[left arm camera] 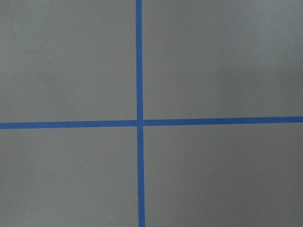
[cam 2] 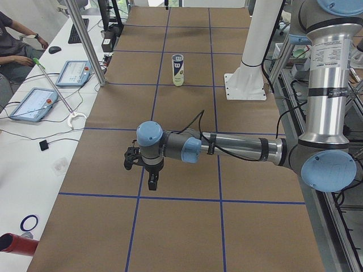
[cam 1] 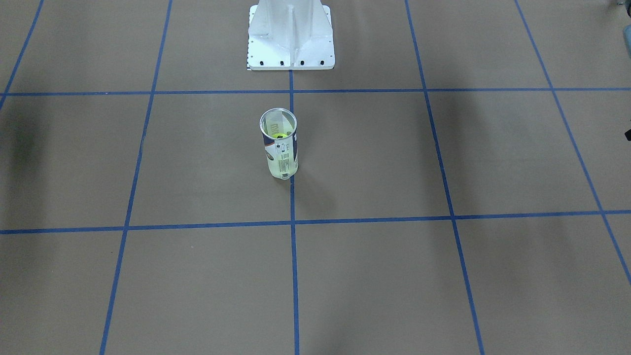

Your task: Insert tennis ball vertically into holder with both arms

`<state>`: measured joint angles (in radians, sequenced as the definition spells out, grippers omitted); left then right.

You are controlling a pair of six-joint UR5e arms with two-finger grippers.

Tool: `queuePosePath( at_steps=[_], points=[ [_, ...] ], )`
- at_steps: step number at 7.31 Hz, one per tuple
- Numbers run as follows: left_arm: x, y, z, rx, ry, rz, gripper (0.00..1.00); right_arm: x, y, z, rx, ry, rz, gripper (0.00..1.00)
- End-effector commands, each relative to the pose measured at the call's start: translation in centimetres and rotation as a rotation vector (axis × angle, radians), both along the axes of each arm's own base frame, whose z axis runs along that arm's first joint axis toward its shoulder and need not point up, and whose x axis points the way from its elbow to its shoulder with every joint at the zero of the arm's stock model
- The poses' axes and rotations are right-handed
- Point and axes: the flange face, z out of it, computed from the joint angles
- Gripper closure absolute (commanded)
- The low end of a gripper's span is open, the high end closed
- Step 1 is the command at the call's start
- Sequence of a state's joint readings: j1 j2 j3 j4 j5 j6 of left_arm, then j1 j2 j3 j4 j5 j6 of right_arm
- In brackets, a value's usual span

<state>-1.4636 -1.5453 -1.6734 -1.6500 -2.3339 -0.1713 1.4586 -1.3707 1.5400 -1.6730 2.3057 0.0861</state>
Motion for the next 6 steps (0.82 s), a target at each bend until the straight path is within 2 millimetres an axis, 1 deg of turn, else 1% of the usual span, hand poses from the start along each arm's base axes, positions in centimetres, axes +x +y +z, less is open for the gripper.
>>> queuePosePath(
  at_steps=[1,3,4,6],
  points=[
    [-0.5,0.6,0.6,0.011,0.009,0.067,0.01,-0.1,0.3,0.4,-0.001,0.010,-0.005,0.00],
    [-1.1,0.7,0.6,0.016,0.007,0.063,0.01,-0.2,0.2,0.2,-0.004,-0.002,-0.003,0.00],
    [-1.5,1.0,0.8,0.009,0.007,0.054,0.01,-0.5,0.1,0.1,-0.018,-0.005,0.000,0.00],
    [-1.4,1.2,1.6,-0.004,0.003,0.053,0.01,-0.5,0.5,0.1,-0.009,-0.006,0.000,0.00]
  ],
)
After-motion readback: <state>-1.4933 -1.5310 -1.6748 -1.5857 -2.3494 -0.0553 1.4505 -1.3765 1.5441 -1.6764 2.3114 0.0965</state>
